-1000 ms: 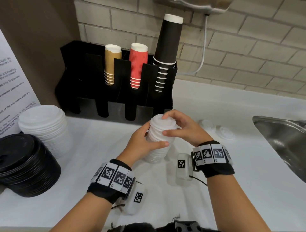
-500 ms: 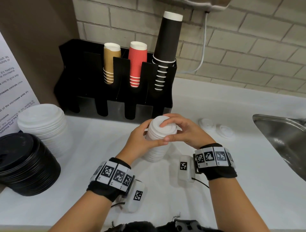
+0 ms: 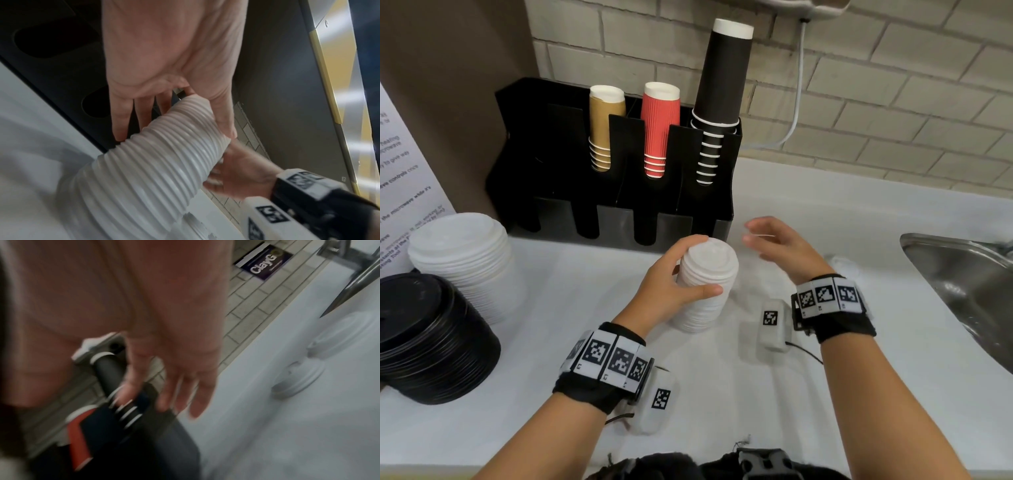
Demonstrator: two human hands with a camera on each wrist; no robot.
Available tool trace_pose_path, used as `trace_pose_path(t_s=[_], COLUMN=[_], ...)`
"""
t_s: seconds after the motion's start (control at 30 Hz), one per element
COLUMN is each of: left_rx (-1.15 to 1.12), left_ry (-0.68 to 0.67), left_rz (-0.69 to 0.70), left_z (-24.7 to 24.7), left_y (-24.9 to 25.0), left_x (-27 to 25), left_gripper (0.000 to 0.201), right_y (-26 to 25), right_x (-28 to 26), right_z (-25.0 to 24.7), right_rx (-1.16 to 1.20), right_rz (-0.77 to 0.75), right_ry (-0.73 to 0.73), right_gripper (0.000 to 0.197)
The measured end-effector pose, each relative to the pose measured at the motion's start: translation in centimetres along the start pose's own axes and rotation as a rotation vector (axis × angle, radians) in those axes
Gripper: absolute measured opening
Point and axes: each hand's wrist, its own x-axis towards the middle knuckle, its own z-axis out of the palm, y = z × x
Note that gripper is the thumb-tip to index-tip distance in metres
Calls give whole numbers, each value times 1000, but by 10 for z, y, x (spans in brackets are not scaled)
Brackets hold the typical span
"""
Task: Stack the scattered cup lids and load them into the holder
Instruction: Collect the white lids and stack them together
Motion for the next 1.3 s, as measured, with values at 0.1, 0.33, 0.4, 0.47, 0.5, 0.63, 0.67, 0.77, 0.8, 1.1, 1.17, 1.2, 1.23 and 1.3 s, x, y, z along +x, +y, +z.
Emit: trace_pose_path(t_s=[0.1,0.33,0.4,0.47,0.5,0.63,0.67,0.77,0.8,1.1,1.17,1.2,1.23,1.3], left_rx=[2,-9,-6,0,1,0,1,7,7,34,38,38,38,39], left_ry=[6,33,39,42,44,41,40,35,34,50,56,58,59,62], left_rz=[3,4,4,3,3,1,1,2,2,18,17,18,19,20], left_z=[-1,-2,-2,-2,-2,-3,-3,-3,-3,-5,-4,-3,-3,-1], left_y=[2,4,3,2,1,1,1,0,0,-1,-2,-2,-1,-1], left_x=[-1,-4,-4,-4,-3,-2,-2,-2,-2,1,2,1,1,1], left_gripper=[69,63,61,60,60,59,59,59,60,62,62,62,62,64], right_y=[14,43,49,54,56,58,57,55,55,62,51,43,34,16], right_x=[24,36,36,36,37,43,44,51,53,51,47,44,41,30], right_z=[-26,-43,-44,-43,-42,-45,-46,-49,-49,-57,-55,-53,-50,-40], right_rx=[-551,-1110,-1150,-1195,-1199,-1113,-1127,-1195,-1219,-968,-870,-791,-684,-403], right_rz=[305,606,605,604,589,528,541,589,604,536,498,462,409,267], right_ry=[222,118,73,42,50,150,139,78,77,142,204,226,245,258], right_gripper=[54,54,48,47,48,57,57,52,50,50,50,50,49,43])
